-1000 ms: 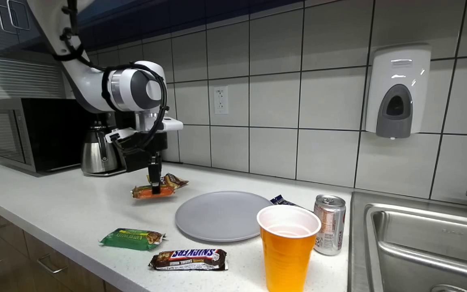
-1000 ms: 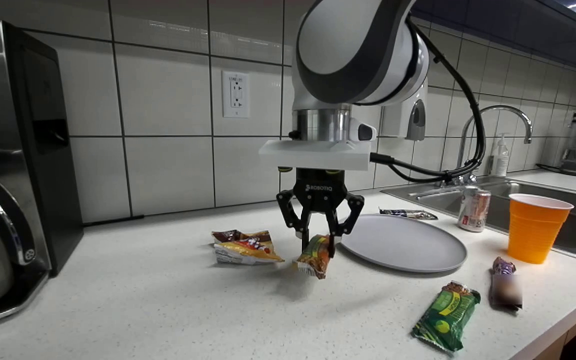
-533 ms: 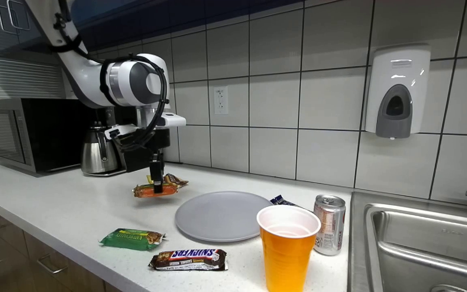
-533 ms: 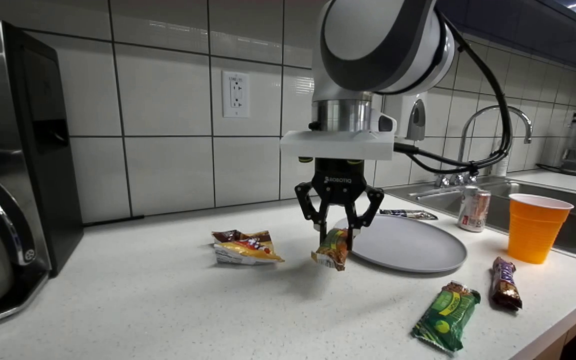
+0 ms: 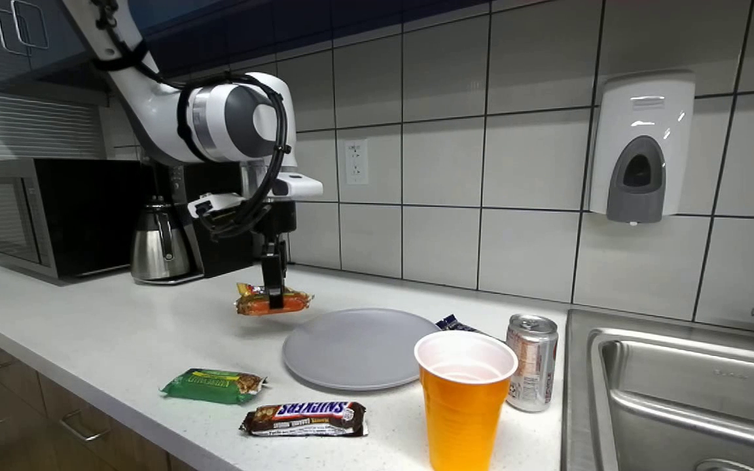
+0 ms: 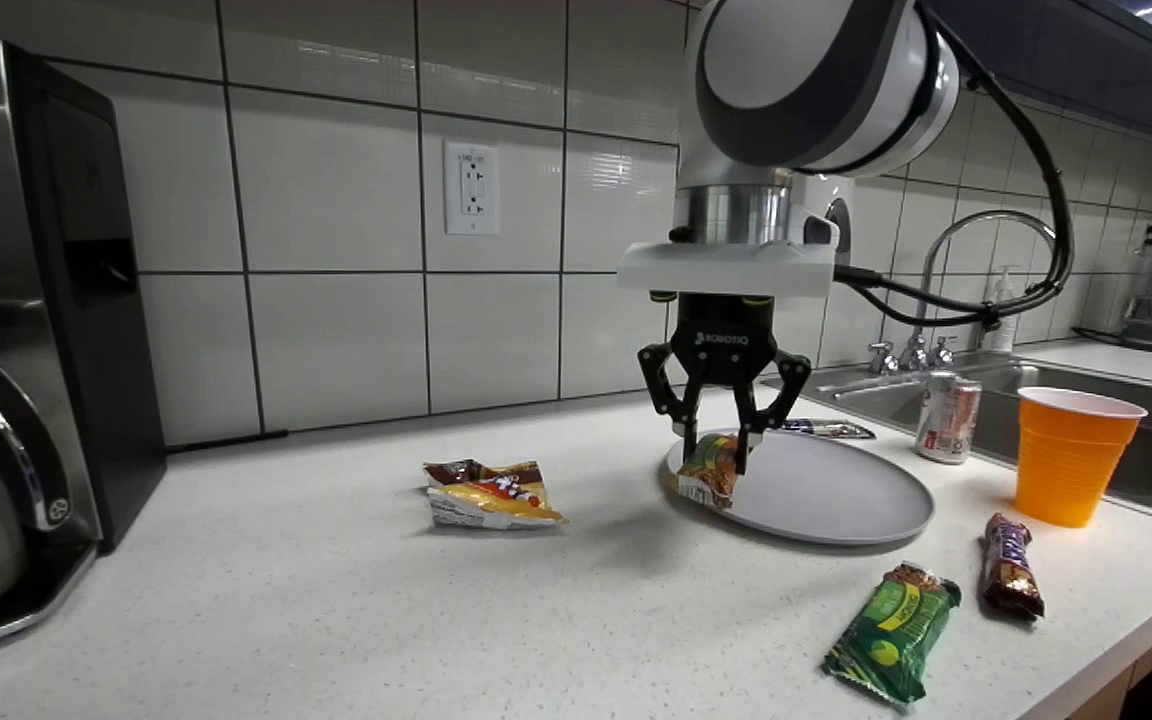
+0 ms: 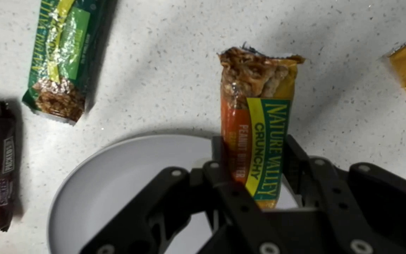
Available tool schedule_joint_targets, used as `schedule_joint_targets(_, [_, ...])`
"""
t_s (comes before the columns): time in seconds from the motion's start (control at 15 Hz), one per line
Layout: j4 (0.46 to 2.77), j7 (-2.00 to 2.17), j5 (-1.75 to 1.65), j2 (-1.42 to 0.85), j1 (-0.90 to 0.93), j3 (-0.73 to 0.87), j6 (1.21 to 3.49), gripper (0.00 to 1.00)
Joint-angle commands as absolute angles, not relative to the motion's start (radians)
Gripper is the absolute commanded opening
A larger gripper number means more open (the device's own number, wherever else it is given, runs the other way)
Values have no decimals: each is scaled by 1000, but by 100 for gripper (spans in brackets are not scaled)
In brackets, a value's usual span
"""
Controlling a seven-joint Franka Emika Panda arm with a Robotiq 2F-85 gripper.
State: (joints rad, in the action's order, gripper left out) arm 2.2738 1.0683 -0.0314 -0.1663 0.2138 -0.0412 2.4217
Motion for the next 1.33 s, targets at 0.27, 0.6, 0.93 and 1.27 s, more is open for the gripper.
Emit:
schedule_joint_targets(0.27, [2276, 942, -17, -139, 137, -34, 2402, 17])
schedule_joint_targets(0.6, [2252, 863, -10, -169, 109, -20, 2406, 17])
schedule_joint_targets(0.93, [2223, 804, -7, -204, 92, -4, 2408, 17])
schedule_joint_targets(1.27, [2170, 764, -4, -263, 81, 13, 2406, 17])
